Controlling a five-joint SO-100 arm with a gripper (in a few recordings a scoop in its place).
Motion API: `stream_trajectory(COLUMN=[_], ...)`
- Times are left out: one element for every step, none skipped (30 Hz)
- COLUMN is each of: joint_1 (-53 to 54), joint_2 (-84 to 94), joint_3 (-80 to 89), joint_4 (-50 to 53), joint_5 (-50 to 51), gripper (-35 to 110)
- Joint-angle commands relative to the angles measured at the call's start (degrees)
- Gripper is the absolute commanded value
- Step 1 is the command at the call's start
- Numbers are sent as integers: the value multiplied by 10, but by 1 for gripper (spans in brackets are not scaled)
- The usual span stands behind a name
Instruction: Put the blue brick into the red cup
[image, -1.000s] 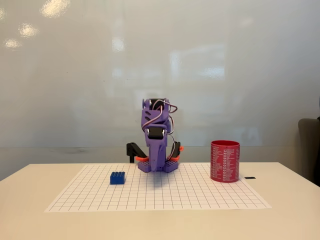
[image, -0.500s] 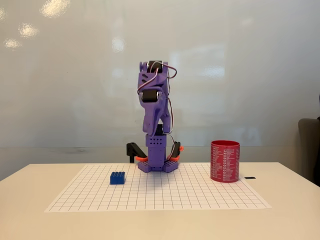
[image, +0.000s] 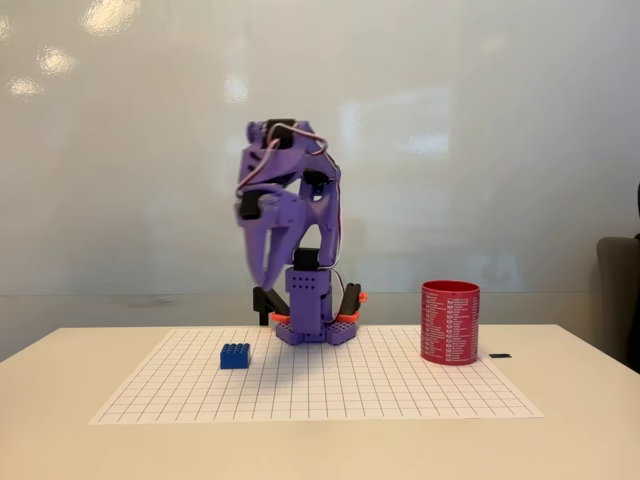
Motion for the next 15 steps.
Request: stream_trajectory(joint_1=[94, 109, 123, 134, 144, 151, 153, 154, 156, 156, 158, 162, 168, 177, 187], joint_2=[16, 11, 11, 11, 11, 12, 15, 20, 26, 32, 38, 42, 47, 50, 51], joint_3=[4, 7, 14, 25, 36, 49, 68, 89, 113, 134, 152, 167, 179, 188, 192], joint_4=[4, 11, 17, 23, 34, 41, 40, 34, 23, 12, 4, -4, -13, -23, -29], joint_5=[32, 37, 48, 58, 68, 72, 71, 70, 71, 76, 80, 80, 81, 82, 82], gripper=[0, 0, 0, 0, 0, 0, 0, 0, 0, 0, 0, 0, 0, 0, 0])
